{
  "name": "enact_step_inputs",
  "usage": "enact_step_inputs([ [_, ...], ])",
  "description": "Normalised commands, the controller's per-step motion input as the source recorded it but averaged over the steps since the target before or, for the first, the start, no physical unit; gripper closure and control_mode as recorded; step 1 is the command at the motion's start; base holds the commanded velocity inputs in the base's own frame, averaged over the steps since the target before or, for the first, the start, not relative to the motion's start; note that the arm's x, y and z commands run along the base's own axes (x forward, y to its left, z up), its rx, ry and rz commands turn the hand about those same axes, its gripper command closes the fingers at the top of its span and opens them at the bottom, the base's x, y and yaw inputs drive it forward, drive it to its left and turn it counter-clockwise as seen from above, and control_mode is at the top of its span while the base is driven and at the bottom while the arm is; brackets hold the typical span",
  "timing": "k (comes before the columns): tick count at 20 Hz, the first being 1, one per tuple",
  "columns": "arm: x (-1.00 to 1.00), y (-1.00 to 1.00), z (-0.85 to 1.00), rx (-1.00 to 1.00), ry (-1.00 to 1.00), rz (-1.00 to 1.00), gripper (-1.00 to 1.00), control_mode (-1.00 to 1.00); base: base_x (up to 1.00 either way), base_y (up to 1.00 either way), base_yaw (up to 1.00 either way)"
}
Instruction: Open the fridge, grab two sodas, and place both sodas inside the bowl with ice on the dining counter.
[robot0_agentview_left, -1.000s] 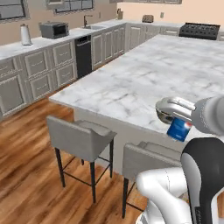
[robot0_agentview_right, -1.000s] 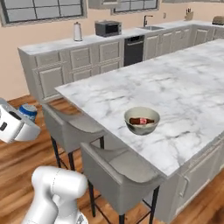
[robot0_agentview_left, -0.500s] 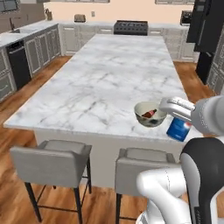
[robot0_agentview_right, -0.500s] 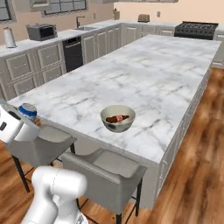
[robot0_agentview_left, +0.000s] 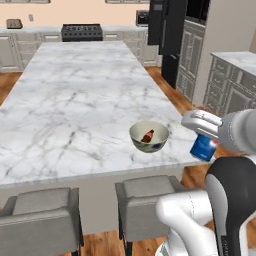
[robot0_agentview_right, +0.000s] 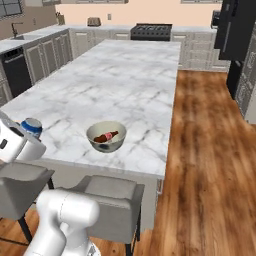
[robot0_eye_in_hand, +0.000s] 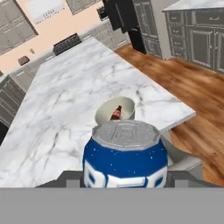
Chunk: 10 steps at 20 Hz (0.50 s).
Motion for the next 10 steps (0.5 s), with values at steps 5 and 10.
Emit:
enact_step_inputs([
  [5,0.98,-0.24,-0.19,0.06,0.01,-0.24,1.00,-1.00,0.00,0.00,0.00],
  [10,1.00,-0.40,-0.26,0.19,0.07,-0.13,1.00,-1.00,0.00,0.00,0.00],
])
